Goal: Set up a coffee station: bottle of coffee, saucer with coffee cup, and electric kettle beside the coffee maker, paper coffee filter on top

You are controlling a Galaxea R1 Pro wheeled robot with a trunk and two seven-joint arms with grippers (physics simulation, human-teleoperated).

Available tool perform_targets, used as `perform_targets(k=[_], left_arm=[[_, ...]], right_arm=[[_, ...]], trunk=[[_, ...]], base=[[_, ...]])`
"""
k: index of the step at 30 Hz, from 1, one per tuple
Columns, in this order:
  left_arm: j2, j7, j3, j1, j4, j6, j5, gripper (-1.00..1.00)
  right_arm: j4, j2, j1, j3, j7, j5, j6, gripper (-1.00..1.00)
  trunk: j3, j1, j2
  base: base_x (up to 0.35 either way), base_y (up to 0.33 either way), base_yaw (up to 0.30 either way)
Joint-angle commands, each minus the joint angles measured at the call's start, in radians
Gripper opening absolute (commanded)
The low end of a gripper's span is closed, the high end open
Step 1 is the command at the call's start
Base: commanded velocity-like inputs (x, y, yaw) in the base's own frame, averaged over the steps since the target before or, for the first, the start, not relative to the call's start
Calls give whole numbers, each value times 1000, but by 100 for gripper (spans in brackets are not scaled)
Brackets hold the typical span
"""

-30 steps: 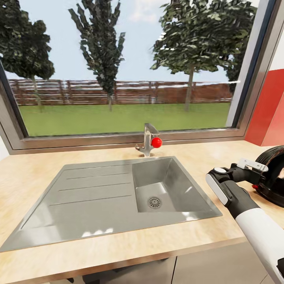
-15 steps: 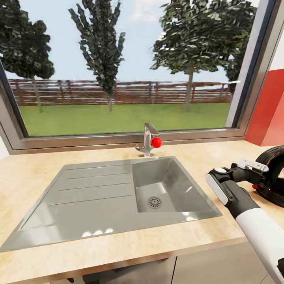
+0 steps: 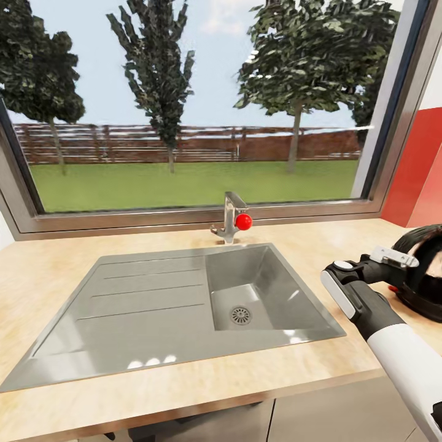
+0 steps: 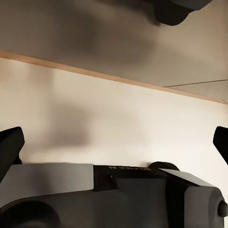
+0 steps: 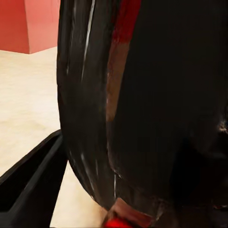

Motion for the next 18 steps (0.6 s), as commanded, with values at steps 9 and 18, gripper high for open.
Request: perform_targets(k=[9,18], left_arm=[[0,-2,-5,-1,1,-7,2,100],[0,-2,-5,-1,1,-7,2,100]], right_arm=[[-1,-3,-1,5,-7,-9,7,-100],[-1,-3,-1,5,-7,-9,7,-100]], trunk=[[-1,0,-1],[-1,0,-1]], base=[[0,0,0],[0,0,0]])
